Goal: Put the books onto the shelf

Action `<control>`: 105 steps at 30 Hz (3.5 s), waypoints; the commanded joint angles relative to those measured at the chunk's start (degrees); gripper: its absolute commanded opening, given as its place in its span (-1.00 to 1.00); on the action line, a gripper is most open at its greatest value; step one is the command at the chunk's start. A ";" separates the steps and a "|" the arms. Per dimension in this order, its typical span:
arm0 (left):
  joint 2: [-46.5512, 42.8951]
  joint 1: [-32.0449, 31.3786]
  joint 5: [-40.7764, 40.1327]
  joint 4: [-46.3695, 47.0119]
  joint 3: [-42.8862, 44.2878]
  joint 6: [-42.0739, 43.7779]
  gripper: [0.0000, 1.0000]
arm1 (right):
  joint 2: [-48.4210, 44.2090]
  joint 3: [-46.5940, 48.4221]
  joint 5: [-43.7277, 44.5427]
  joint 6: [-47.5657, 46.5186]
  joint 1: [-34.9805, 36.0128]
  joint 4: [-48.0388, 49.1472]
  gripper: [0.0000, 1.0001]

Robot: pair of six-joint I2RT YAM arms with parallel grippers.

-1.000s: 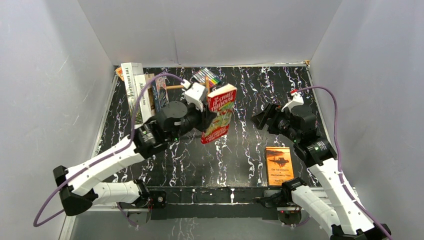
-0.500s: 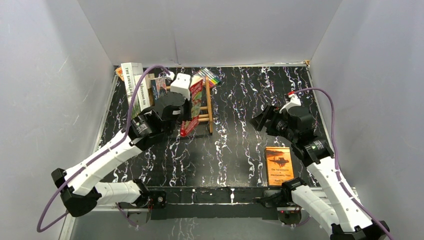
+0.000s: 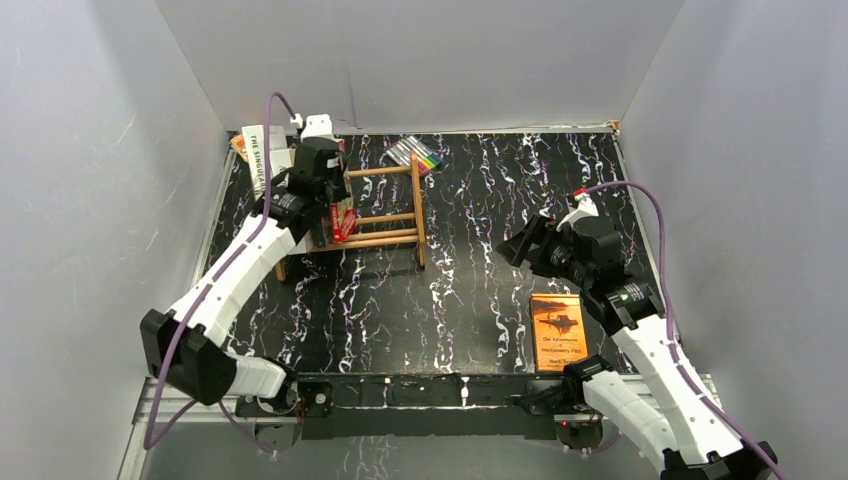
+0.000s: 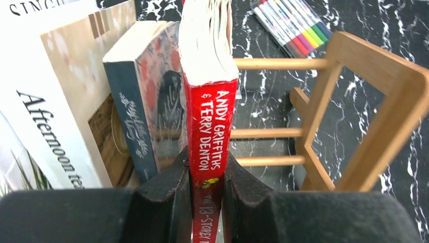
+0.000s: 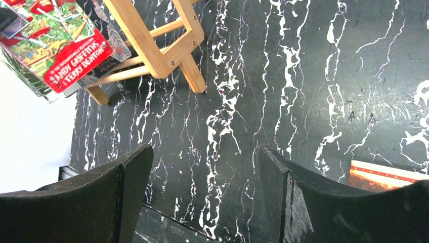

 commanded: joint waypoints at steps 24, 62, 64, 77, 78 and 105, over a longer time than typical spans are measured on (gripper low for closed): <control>9.67 10.76 9.28 6.48 1.23 2.73 -1.00 | -1.39 -2.20 -0.13 0.63 -0.23 1.86 0.67; 6.73 10.85 3.89 -1.01 2.13 3.15 -0.06 | 0.28 -4.67 -1.36 2.61 -0.26 0.64 0.65; 5.82 10.82 3.39 -2.11 3.12 3.04 -0.02 | 0.47 -4.67 -1.53 2.67 -0.28 0.73 0.65; -2.26 10.87 24.50 -3.29 4.83 0.00 0.37 | 1.57 -5.60 -1.79 3.11 -0.24 1.55 0.65; -2.01 10.83 29.00 -2.35 4.48 -1.16 0.38 | 1.55 -5.86 -1.88 3.37 -0.30 1.79 0.65; 10.12 5.51 4.86 -5.74 1.25 0.11 0.30 | 1.14 -4.19 4.61 4.56 -0.24 -4.97 0.65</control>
